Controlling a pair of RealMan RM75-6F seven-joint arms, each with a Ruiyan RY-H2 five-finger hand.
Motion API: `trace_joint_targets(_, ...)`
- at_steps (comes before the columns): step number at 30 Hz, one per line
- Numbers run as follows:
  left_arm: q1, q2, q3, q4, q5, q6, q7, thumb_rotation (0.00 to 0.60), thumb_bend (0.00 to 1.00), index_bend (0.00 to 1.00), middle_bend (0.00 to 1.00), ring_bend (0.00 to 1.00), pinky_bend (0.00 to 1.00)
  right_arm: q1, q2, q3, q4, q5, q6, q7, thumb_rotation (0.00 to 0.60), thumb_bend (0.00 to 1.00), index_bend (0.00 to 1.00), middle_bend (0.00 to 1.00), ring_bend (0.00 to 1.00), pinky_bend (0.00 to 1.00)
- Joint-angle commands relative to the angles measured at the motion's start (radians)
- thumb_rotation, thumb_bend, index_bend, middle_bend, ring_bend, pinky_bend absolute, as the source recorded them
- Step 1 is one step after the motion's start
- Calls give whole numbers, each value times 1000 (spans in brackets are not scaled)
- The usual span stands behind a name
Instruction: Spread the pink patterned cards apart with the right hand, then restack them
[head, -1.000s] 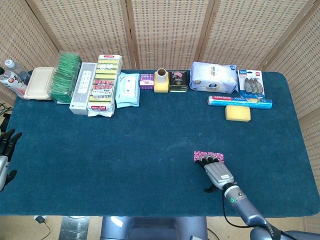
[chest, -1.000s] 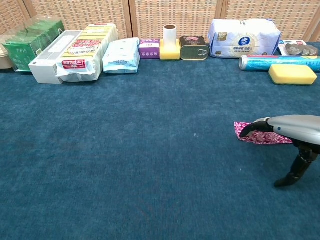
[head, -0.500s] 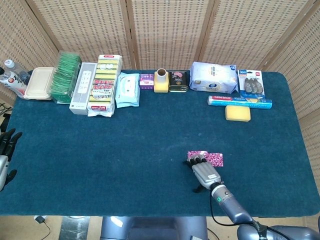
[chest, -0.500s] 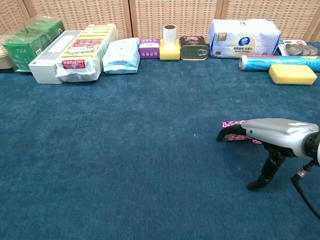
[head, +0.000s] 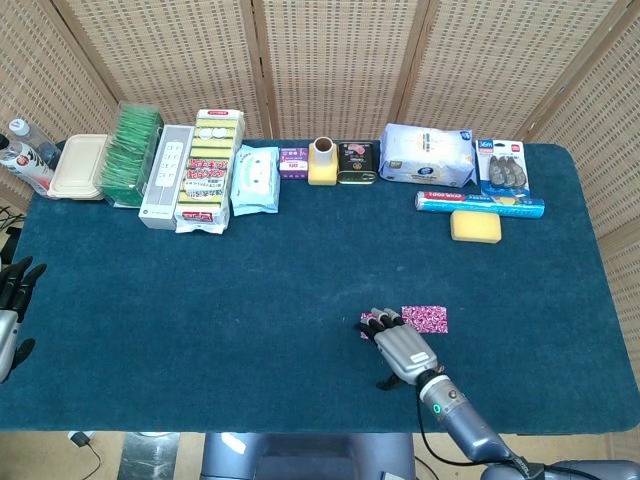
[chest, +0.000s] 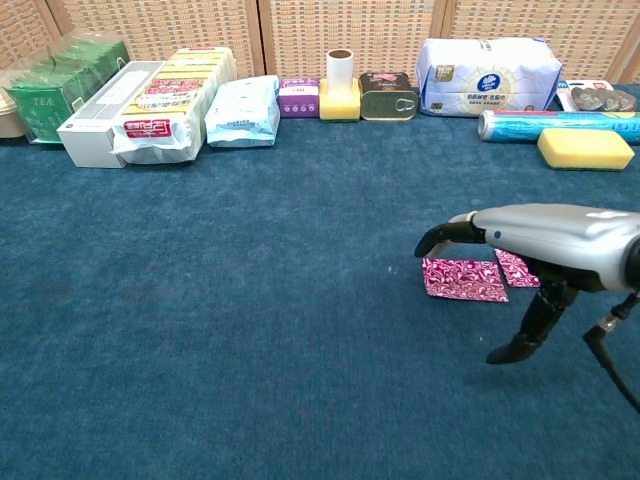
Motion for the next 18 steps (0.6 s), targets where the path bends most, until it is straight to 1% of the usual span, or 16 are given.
trace_joint_targets(1, 0, -1, 0, -1, -1, -1, 4, 600, 133, 0, 0, 0, 71, 1, 14, -3, -8, 1, 5, -1, 600, 54, 144, 165, 18, 0)
trace_joint_targets(6, -2, -3, -1, -3, -5, -3, 10, 600, 134, 0, 0, 0, 71, 4, 36, -11, -7, 17, 2, 1, 600, 54, 144, 166, 19, 0)
trace_joint_targets(13, -3, -3, -1, -5, -8, -6, 14, 600, 134, 0, 0, 0, 71, 9, 63, -35, -2, 52, -5, -9, 600, 56, 144, 174, 23, 0)
trace_joint_targets(18, -3, -2, -2, -3, -10, -5, 8, 600, 134, 0, 0, 0, 71, 4, 67, -38, 37, 38, 32, -23, 600, 66, 144, 173, 37, 0)
